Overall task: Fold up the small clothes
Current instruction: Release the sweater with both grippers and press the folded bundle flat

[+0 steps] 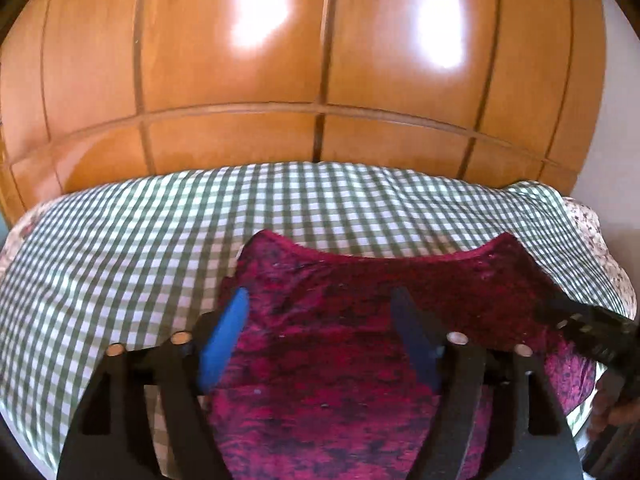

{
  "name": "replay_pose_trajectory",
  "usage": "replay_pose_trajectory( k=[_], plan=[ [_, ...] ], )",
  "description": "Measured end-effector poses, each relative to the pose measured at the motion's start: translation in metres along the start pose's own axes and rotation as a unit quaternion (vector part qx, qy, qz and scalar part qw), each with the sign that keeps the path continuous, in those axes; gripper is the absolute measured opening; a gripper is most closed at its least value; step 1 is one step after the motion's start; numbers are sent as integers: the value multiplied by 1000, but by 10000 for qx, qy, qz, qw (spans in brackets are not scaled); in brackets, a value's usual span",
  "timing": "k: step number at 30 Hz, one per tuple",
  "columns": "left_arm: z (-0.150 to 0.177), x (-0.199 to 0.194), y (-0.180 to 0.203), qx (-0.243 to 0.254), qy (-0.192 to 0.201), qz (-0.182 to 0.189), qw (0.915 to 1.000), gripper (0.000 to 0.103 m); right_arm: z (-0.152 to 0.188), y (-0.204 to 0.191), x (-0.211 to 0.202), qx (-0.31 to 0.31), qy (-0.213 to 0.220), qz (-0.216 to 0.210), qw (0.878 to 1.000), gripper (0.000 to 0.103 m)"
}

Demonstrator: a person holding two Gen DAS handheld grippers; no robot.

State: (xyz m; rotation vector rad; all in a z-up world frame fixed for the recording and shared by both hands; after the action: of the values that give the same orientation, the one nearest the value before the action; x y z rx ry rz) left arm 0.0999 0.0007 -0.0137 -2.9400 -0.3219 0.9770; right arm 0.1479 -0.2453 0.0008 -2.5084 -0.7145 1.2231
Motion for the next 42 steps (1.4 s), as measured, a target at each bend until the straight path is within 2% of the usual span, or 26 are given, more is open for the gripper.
replay_pose_trajectory(
  k=[3, 9, 20, 26, 28, 30, 33, 37, 39, 42],
  plan=[
    [0, -1, 9, 160, 16, 26, 9999, 74, 2, 5, 14, 102, -205, 32, 9997, 67],
    [2, 8, 15, 209, -74, 110, 9997, 74, 5, 11, 23, -55, -273, 379, 9989, 71],
    [5, 29, 14, 265, -250, 68, 9993, 74, 0, 20, 26, 8, -268, 562, 9981, 74],
    [10, 55, 10, 300, -503, -44, 9983, 74, -3, 33, 35, 152, -335, 568, 9977, 79],
    [17, 74, 7, 280, -752, -105, 9967, 74, -3, 43, 41, 299, -385, 504, 9975, 80],
    [26, 93, 2, 160, -1024, 10, 9946, 76, -5, 56, 47, 524, -388, 310, 9974, 80],
    [29, 105, -4, -46, -1115, 214, 9935, 79, -11, 65, 48, 789, -376, 106, 9961, 81],
    [23, 100, -15, -334, -1256, 526, 9901, 79, -14, 65, 34, 901, -284, -176, 9954, 81],
    [19, 89, -21, -434, -1199, 600, 9900, 79, -14, 66, 14, 998, -58, -349, 9944, 81],
    [17, 69, -25, -448, -1055, 527, 9920, 79, -12, 74, -20, 1236, 372, -481, 9905, 87]
  ],
)
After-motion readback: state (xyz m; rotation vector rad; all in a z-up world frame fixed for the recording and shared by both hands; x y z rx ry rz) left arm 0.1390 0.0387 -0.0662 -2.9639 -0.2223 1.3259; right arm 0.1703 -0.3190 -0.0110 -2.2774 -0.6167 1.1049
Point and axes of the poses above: each gripper's, at about its wrist camera, not at the fingertips, and x roughly the way its jaws point, y to its right, z to its underside, the point moved 3 cm from there along x, roughly the way its jaws point, and after that the axes turned 15 degrees about -z, right-handed, at the moved point
